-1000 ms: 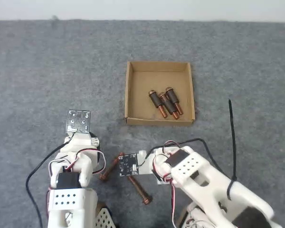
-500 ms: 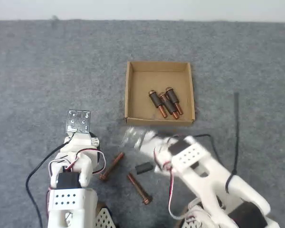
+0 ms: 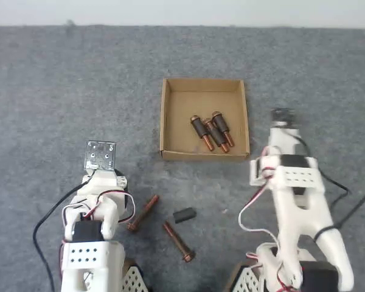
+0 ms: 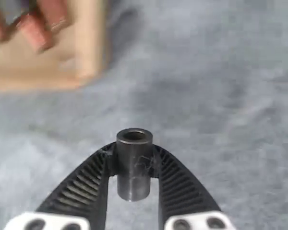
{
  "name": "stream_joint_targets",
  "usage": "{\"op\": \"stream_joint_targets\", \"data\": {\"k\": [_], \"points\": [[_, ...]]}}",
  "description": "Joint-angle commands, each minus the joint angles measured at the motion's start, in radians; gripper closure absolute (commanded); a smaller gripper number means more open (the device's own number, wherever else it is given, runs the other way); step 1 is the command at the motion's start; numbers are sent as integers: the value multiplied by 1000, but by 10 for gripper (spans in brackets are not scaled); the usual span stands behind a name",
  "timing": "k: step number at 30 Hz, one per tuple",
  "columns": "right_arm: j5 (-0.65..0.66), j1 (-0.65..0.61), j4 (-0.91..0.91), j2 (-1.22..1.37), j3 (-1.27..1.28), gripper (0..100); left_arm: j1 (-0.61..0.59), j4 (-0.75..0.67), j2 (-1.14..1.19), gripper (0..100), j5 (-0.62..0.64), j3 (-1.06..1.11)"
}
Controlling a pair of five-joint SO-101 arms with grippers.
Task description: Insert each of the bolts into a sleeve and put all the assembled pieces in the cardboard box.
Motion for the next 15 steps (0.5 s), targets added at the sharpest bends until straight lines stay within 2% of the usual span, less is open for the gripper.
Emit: {"op": "stream_joint_targets", "data": {"k": [1,5,7,9,15], "points": [[-26,41,-42,-2,-52,988,3,-43,-23,985,-12,-24],[-26,61,-99,21,-35,988,0,-115,-23,985,-12,-24],[-23,82,-120,48,-40,988,5,-97,-23,985,-12,-35],[-21,94,-114,81,-64,988,14,-32,-15,985,-9,-77],[-20,96,-113,159,-103,988,147,253,-12,984,-11,-332]]}}
